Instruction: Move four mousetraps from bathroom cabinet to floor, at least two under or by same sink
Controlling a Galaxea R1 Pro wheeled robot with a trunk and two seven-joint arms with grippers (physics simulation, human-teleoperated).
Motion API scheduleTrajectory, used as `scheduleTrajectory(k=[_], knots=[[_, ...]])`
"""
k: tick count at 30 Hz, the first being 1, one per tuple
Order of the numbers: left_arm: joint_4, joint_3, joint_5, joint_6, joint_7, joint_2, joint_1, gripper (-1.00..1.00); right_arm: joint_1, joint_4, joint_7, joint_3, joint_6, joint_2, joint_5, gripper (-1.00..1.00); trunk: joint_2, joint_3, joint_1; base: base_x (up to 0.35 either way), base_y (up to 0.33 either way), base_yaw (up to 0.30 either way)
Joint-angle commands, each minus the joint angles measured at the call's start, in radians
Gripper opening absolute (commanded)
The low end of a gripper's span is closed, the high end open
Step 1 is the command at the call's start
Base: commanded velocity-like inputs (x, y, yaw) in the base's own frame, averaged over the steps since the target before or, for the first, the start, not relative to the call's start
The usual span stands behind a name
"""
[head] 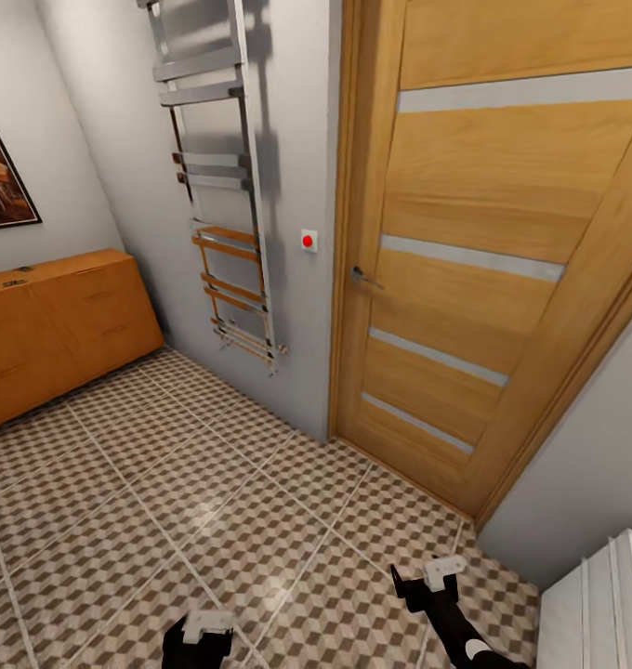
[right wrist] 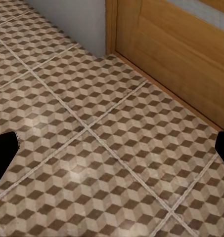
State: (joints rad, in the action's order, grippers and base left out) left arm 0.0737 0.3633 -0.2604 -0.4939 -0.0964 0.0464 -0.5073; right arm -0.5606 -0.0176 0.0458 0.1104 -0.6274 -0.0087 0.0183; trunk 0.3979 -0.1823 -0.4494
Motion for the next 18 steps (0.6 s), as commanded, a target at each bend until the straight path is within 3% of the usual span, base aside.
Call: scheduleTrajectory(k=[1, 18], knots=[[0.005, 0.008, -0.005, -0.006, -0.003, 0.001, -0.002, 1.0, -0.001, 0.001, 0.0, 0.003, -0.003, 0.0, 0.002, 1.0, 0.002, -0.003, -0.001, 0.0, 0.0, 0.185], [0.005, 0.008, -0.005, -0.006, -0.003, 0.001, -0.002, 1.0, -0.001, 0.001, 0.0, 0.003, -0.003, 0.0, 0.002, 1.0, 0.002, -0.022, -0.001, 0.0, 0.0, 0.185]])
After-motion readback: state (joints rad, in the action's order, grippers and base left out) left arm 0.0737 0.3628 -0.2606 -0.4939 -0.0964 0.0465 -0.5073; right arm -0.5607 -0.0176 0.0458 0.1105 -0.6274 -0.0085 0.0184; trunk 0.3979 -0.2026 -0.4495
